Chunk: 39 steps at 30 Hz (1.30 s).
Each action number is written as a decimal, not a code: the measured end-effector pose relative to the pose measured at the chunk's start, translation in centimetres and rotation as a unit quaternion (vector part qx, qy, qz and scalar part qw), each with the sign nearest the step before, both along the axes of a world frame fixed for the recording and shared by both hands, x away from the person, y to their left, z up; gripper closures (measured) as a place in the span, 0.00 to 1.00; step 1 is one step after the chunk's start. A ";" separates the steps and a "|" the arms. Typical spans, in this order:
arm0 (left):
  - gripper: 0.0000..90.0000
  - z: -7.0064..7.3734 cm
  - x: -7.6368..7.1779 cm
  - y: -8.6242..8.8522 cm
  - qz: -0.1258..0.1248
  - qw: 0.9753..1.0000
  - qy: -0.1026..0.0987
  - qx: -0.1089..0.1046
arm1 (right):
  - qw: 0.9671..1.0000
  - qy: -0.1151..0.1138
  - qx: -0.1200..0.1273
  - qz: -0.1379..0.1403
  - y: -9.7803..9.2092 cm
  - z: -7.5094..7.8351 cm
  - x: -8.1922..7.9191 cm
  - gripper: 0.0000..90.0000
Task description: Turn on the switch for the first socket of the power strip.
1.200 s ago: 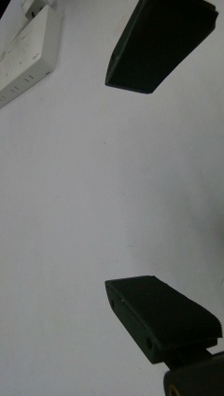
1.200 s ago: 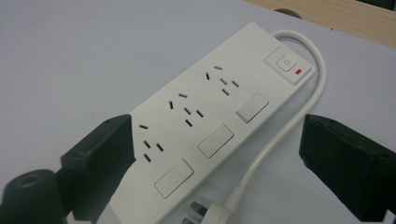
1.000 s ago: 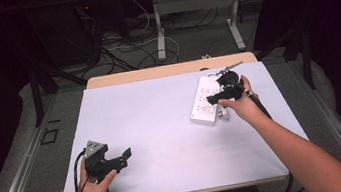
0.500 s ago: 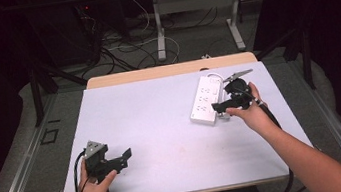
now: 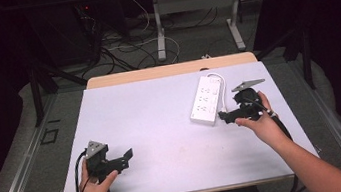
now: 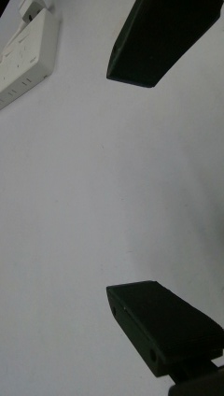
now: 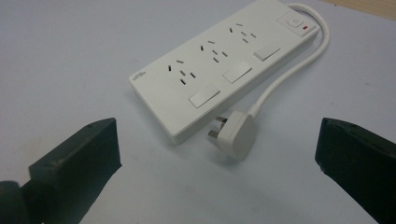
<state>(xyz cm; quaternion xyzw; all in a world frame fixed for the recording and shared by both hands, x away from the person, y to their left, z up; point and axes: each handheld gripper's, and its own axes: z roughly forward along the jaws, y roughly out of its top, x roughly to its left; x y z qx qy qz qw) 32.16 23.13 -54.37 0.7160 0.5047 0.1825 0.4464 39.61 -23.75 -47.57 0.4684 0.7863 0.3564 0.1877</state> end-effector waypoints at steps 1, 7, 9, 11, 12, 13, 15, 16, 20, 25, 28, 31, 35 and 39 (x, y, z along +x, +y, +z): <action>0.00 0.0 0.0 0.0 0.000 1.000 0.000 0.000 | 1.000 0.002 -0.001 -0.002 -0.1 0.0 -0.3 0.00; 0.00 0.0 0.0 0.0 -0.001 1.000 0.000 -0.001 | 1.000 -0.006 0.008 0.001 -0.7 -0.4 -1.7 0.00; 0.00 0.0 0.0 0.0 -0.001 1.000 0.000 -0.001 | 1.000 -0.008 0.013 -0.001 -1.0 -0.6 -2.1 0.00; 0.00 0.0 0.0 0.0 -0.001 1.000 0.000 0.000 | 1.000 -0.012 0.019 -0.005 -1.3 -0.7 -2.4 0.00; 0.00 0.0 0.0 0.0 -0.002 1.000 -0.001 0.003 | 1.000 -0.011 0.023 -0.008 -1.5 -0.8 -2.7 0.00; 0.00 0.0 0.0 0.0 -0.002 1.000 -0.001 0.003 | 1.000 -0.011 0.025 -0.008 -1.7 -0.9 -2.8 0.00; 0.00 -0.1 0.0 -0.1 -0.001 1.000 -0.002 -0.001 | 0.999 -0.012 0.028 -0.008 -2.1 -1.1 -3.2 0.00; 0.00 -0.1 0.0 -0.1 -0.001 1.000 -0.001 -0.001 | 0.999 -0.013 0.031 -0.007 -2.4 -1.2 -3.3 0.00; 0.00 -0.1 0.0 -0.1 -0.001 1.000 -0.001 0.000 | 0.999 -0.016 0.036 -0.010 -3.1 -1.6 -3.9 0.00; 0.00 -0.1 0.0 -0.1 -0.002 1.000 -0.001 0.000 | 0.999 -0.014 0.041 -0.009 -3.9 -2.1 -4.7 0.03; 0.00 -0.1 0.0 -0.2 -0.002 1.000 -0.002 -0.001 | 0.999 -0.013 0.040 -0.012 -4.2 -2.4 -5.3 0.05; 0.00 -0.1 0.0 -0.2 -0.001 1.000 -0.001 -0.001 | 0.999 -0.020 0.040 -0.019 -4.4 -2.7 -5.8 0.05; 0.00 -0.1 0.0 -0.2 -0.002 1.000 -0.002 0.002 | 0.998 -0.023 0.046 -0.027 -4.8 -3.2 -6.3 0.05; 0.00 -0.1 0.0 -0.1 -0.002 1.000 -0.001 0.002 | 0.999 -0.022 0.042 -0.027 -5.1 -3.8 -6.7 0.05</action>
